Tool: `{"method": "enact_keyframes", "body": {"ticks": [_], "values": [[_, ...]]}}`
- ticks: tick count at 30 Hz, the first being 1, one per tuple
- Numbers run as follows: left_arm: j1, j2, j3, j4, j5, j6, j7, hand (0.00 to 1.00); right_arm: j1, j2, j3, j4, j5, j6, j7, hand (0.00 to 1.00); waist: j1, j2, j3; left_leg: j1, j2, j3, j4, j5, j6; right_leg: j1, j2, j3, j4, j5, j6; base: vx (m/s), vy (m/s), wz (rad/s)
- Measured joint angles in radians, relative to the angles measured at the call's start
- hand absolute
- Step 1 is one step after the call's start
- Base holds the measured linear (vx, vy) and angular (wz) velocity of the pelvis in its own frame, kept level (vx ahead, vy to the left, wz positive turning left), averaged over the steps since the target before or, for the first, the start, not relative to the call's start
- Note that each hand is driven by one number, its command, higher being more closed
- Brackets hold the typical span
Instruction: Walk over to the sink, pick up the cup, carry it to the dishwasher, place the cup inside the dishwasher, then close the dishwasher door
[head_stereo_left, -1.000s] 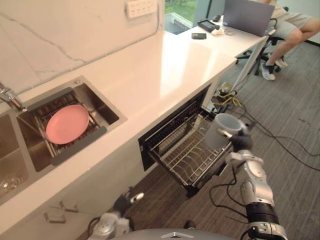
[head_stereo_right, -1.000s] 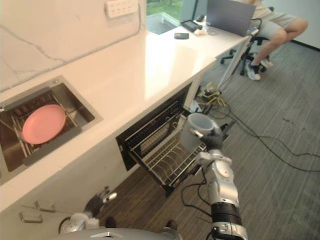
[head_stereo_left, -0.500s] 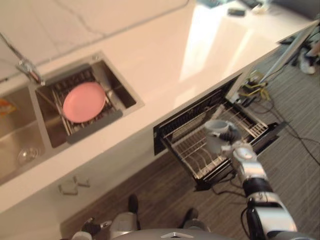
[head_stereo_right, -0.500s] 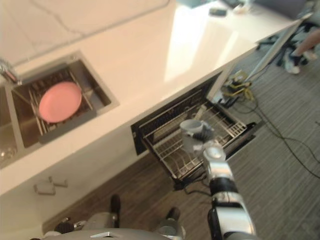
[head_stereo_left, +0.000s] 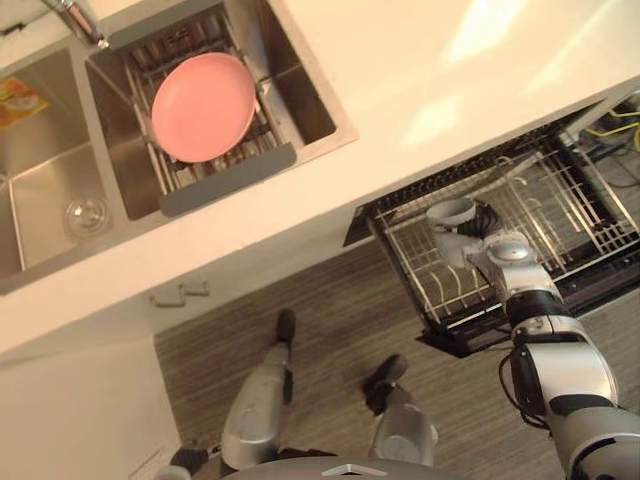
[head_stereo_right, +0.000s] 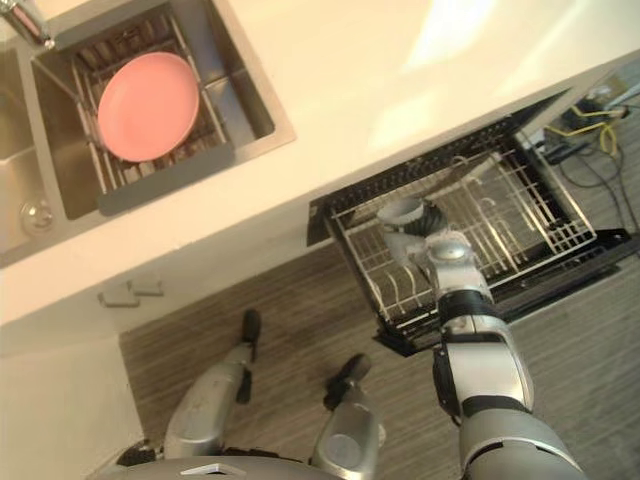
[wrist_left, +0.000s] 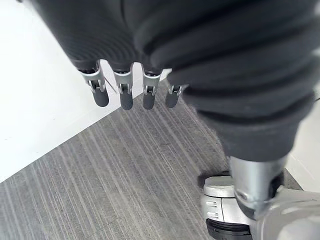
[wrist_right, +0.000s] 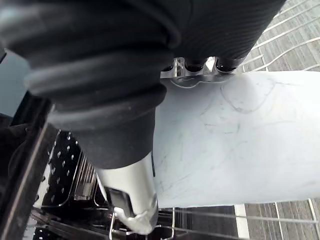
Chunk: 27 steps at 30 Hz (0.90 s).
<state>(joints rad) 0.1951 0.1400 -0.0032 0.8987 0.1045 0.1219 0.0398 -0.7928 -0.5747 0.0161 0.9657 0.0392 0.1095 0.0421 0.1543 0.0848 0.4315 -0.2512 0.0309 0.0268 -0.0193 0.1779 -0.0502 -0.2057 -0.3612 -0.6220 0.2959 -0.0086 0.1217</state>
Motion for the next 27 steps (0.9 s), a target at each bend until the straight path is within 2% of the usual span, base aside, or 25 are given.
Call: {"method": "enact_keyframes", "body": {"ticks": [3, 6, 7, 12, 18, 20, 23, 27], "values": [[-0.040, -0.005, -0.004, 0.016, -0.016, -0.012, 0.001, 0.00, -0.057, -0.009, 0.020, 0.040, 0.006, 0.010, -0.001, 1.00, 0.020, 0.014, 0.017, -0.043, -0.004, -0.019, 0.001, 0.022, 0.005, -0.044, -0.018, -0.013, 0.047, -0.016, -0.008, -0.09, -0.061, 0.20], [-0.048, -0.005, -0.019, 0.018, -0.025, -0.017, 0.003, 0.00, -0.061, -0.009, 0.025, 0.066, 0.040, 0.023, -0.001, 1.00, 0.039, 0.016, 0.027, -0.050, -0.005, -0.026, 0.002, 0.025, 0.004, -0.051, -0.023, -0.017, 0.061, -0.027, -0.018, -0.06, -0.047, 0.09], [-0.048, -0.006, -0.022, 0.019, -0.025, -0.018, 0.003, 0.00, -0.064, -0.010, 0.028, 0.078, 0.048, 0.025, -0.001, 0.00, 0.042, 0.016, 0.027, -0.052, -0.006, -0.026, 0.003, 0.026, 0.004, -0.055, -0.025, -0.017, 0.066, -0.029, -0.020, -0.06, -0.046, 0.05], [-0.065, -0.021, -0.040, 0.057, -0.035, -0.039, 0.019, 0.00, -0.081, -0.009, 0.059, 0.085, 0.071, 0.010, -0.005, 0.00, 0.045, 0.032, 0.043, -0.073, -0.007, -0.036, 0.015, 0.029, 0.000, -0.078, -0.037, -0.019, 0.103, -0.051, -0.025, -0.06, -0.061, 0.05], [-0.066, -0.043, -0.048, 0.057, -0.035, -0.058, 0.028, 0.00, -0.103, 0.000, 0.058, 0.071, 0.134, -0.014, -0.057, 0.00, 0.046, 0.032, 0.043, -0.079, 0.001, -0.036, 0.018, 0.033, -0.005, -0.095, -0.036, -0.014, 0.127, -0.063, -0.035, -0.05, -0.073, -0.02], [-0.067, -0.044, -0.048, 0.056, -0.034, -0.063, 0.058, 0.00, -0.104, 0.018, 0.050, 0.067, 0.154, -0.039, -0.078, 0.00, 0.041, 0.032, 0.043, -0.075, 0.006, -0.033, 0.018, 0.037, -0.004, -0.095, -0.033, -0.010, 0.132, -0.067, -0.039, -0.03, -0.075, -0.05], [-0.068, -0.045, -0.048, 0.054, -0.039, -0.063, 0.080, 0.00, -0.094, 0.036, 0.028, 0.021, 0.172, -0.053, -0.091, 0.00, 0.039, 0.031, 0.044, -0.051, 0.012, -0.017, 0.010, 0.037, -0.005, -0.087, -0.028, 0.005, 0.132, -0.067, -0.039, -0.03, -0.079, -0.16], [-0.068, -0.040, -0.032, 0.033, -0.085, -0.050, 0.082, 0.00, -0.050, 0.073, 0.006, -0.105, 0.171, -0.085, -0.096, 0.00, 0.006, 0.023, 0.049, 0.032, 0.025, 0.022, -0.026, 0.030, -0.006, -0.031, -0.015, 0.024, 0.113, -0.071, -0.036, -0.02, -0.062, -0.19]]}}
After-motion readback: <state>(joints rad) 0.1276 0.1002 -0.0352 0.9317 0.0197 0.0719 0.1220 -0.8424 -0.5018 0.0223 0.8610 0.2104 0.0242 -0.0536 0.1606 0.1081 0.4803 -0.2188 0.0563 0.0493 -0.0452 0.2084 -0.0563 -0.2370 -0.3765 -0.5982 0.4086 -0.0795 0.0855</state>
